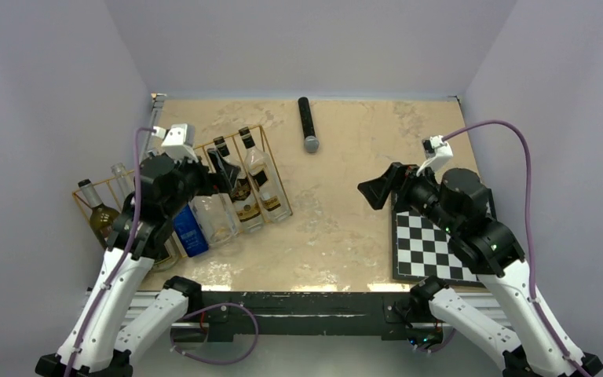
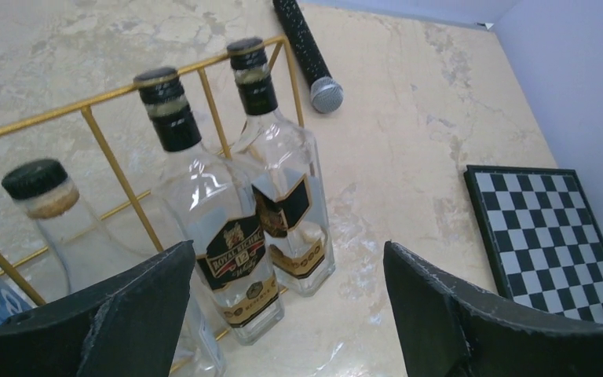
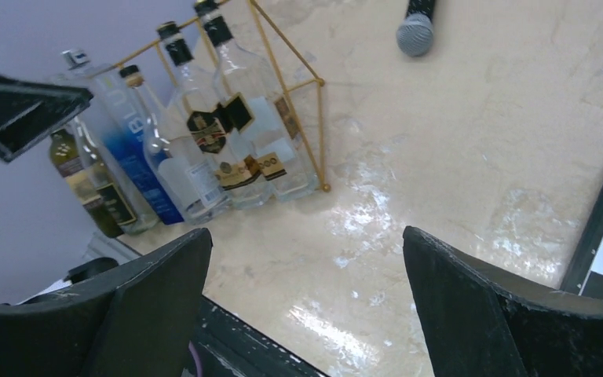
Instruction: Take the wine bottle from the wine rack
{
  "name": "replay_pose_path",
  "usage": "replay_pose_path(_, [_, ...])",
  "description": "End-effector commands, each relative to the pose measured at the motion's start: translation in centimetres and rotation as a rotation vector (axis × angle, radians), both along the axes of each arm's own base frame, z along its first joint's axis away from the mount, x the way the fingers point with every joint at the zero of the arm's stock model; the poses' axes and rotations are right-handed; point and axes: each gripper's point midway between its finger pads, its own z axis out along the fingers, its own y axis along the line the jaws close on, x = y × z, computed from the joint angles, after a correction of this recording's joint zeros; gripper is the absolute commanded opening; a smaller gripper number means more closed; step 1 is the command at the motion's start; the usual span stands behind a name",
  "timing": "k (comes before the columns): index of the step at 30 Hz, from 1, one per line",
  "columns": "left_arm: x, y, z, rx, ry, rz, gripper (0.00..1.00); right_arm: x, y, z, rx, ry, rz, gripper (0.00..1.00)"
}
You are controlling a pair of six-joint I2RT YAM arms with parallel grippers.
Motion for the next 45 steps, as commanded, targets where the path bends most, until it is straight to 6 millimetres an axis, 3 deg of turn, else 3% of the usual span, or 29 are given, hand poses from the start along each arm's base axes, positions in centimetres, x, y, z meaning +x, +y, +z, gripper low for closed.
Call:
replay_pose_path(1, [2.5,-0.6,5.7,-0.032,-0.062,0.017,0.91,-1.7,2.0,4.4,0.125,-0.196,0.152,0.95])
replay_pose_path(3, [3.7,-0.8,7.1,-0.032,-0.057,0.031,0.88,-2.1,2.2,4.7,0.148,-0.221,0.173,0.94])
replay_pose_path(6, [6.6,-1.1,7.0,-0.004,-0.003,0.067,0.81,-2.4,2.0,4.5,0.151,-0.206,0.169,0.94])
replay_pose_path(12, [12.1,-2.3,3.8,0.002,0.103,0.127,0.66,-3.1,1.7,3.7,0.130,-0.184,0.177,0.93])
replay_pose_path(18, [15.7,-3.1,-0.1,0.006,0.207,0.179,0.50,-4.4,2.0,4.3,0.163,-0.233,0.238,0.92])
replay_pose_path(25, [16.9,-2.5,-3.8,0.069,0.290,0.239,0.51,-4.6,1.8,3.7,0.148,-0.222,0.236,0.92])
replay_pose_path(36, [18.1,-3.7,-5.8,0.081,0.318,0.200,0.48,-4.7,1.9,3.6,0.140,-0.209,0.241,0.92])
replay_pose_path(41, [17.7,-4.0,-5.2,0.079,0.297,0.183,0.23,-4.7,1.6,3.6,0.132,-0.216,0.232,0.92])
replay_pose_path(45, [16.7,-4.5,-2.5,0.062,0.231,0.138,0.00,-4.3,1.3,3.3,0.116,-0.215,0.213,0.92])
